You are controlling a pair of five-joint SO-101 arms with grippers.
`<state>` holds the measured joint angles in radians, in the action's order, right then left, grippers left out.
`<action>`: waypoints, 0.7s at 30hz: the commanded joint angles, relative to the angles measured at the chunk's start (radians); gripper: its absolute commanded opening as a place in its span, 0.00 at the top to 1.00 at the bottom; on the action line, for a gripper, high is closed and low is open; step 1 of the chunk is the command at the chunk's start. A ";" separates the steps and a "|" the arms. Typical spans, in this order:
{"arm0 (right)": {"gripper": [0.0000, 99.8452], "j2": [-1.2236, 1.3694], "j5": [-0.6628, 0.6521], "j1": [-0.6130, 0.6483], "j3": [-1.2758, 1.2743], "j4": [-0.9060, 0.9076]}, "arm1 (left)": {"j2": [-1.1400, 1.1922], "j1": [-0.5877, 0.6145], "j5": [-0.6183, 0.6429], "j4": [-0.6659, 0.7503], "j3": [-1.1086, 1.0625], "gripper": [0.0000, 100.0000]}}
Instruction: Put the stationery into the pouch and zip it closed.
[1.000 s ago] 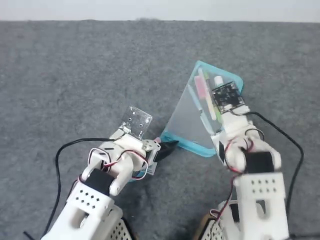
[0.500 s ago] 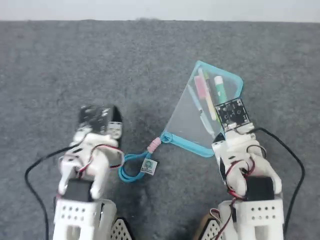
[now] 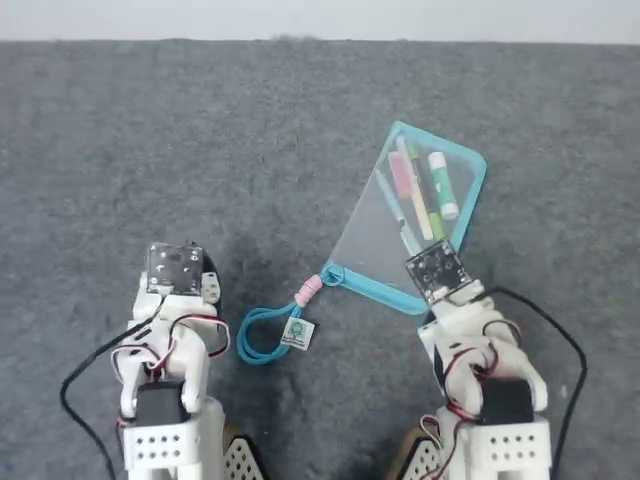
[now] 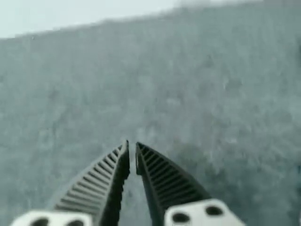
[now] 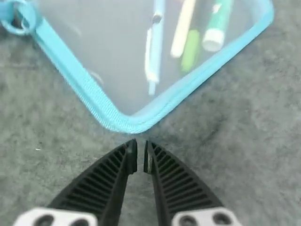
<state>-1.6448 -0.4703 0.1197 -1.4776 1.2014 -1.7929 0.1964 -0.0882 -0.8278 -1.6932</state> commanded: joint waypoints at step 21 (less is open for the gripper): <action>0.96 -0.147 -0.018 -0.558 -0.207 0.105 | 0.006 0.005 -0.018 -0.414 0.005 0.98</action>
<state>-1.7983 -0.4764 -0.3606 -1.6648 1.2996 -1.7914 0.1964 -0.0944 -1.2390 -1.6932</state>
